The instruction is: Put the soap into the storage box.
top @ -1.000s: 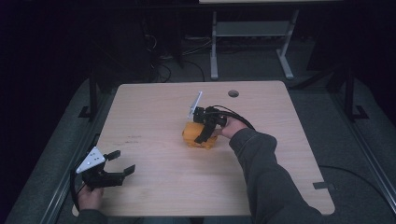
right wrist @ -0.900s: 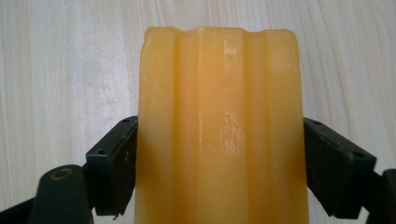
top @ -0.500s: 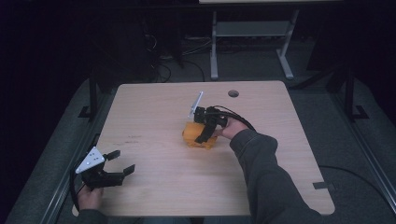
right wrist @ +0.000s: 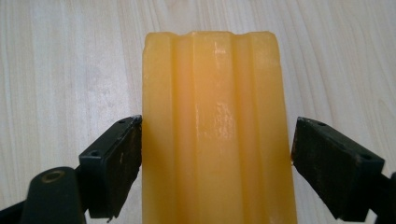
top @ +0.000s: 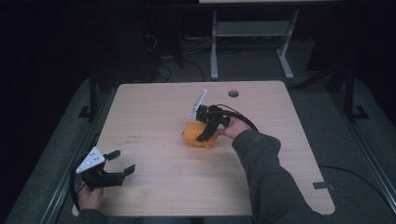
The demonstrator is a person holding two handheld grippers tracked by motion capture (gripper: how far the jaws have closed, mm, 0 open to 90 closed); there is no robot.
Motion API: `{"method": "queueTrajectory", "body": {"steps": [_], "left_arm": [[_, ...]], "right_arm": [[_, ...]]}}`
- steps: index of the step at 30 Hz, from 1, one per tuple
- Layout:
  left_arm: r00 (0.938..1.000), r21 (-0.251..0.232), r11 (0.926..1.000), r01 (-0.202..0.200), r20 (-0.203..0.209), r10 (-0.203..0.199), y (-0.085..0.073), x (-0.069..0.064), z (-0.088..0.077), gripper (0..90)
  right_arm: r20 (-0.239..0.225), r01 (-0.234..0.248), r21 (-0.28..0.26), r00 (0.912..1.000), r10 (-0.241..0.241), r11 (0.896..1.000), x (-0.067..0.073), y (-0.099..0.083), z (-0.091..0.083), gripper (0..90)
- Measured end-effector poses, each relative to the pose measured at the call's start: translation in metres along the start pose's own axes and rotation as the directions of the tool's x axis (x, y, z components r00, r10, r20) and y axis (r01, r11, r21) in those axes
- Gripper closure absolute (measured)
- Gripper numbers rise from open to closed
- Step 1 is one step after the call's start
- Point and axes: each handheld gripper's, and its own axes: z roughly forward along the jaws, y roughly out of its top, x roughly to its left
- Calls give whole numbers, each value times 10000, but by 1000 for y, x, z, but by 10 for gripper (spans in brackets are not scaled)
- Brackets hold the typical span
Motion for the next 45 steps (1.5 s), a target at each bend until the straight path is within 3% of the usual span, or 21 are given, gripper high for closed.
{"method": "queueTrajectory", "body": {"steps": [21, 45], "left_arm": [[10000, 110, 9999, -58, 3, 58, 0, 0, 0, 143], [10000, 157, 9999, 39, -23, -39, -1, -1, 2, 143]], "right_arm": [[300, -92, -584, 9995, 110, 9982, 1, -10, -26, 190], [664, -386, -995, 9968, 453, 9943, 7, -34, -53, 208]]}}
